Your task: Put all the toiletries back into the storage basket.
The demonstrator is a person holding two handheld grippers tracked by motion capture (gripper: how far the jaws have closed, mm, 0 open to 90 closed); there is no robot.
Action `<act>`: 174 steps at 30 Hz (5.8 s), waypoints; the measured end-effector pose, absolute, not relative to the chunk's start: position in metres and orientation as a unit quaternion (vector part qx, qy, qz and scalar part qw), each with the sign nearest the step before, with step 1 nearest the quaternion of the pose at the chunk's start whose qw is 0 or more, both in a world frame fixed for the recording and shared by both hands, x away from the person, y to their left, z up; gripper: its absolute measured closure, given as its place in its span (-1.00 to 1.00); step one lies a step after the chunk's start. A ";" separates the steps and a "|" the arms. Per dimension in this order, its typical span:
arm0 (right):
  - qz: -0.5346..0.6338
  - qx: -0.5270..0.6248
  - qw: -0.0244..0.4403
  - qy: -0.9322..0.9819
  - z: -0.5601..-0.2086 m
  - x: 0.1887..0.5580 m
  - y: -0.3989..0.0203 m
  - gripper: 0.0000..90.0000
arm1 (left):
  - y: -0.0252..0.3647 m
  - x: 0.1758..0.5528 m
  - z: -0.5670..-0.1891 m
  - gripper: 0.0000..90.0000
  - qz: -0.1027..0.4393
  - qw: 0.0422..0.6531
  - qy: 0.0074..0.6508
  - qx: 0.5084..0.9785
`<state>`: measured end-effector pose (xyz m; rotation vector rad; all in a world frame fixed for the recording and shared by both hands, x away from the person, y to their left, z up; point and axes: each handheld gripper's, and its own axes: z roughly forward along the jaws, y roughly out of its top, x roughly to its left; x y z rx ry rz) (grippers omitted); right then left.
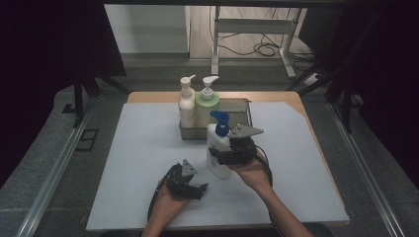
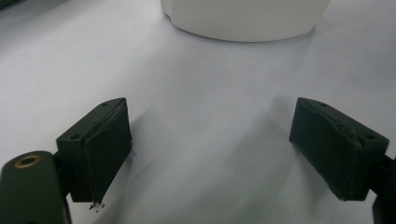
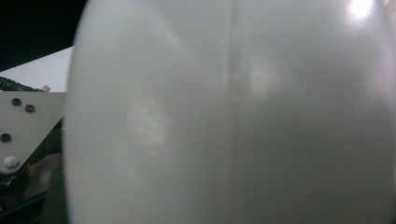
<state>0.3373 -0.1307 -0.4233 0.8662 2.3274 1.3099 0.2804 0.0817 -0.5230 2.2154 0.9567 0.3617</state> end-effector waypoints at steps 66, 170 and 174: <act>0.457 0.320 0.213 0.803 -0.333 0.385 -0.178 -0.17 | 0.082 0.281 -0.523 -0.72 0.139 0.344 0.368 0.853; 0.406 0.401 0.226 0.790 -0.412 0.480 -0.156 -0.17 | 0.082 0.280 -0.523 -0.72 0.138 0.343 0.368 0.853; 0.410 0.403 0.223 0.787 -0.413 0.480 -0.158 -0.17 | 0.082 0.280 -0.523 -0.72 0.138 0.343 0.368 0.853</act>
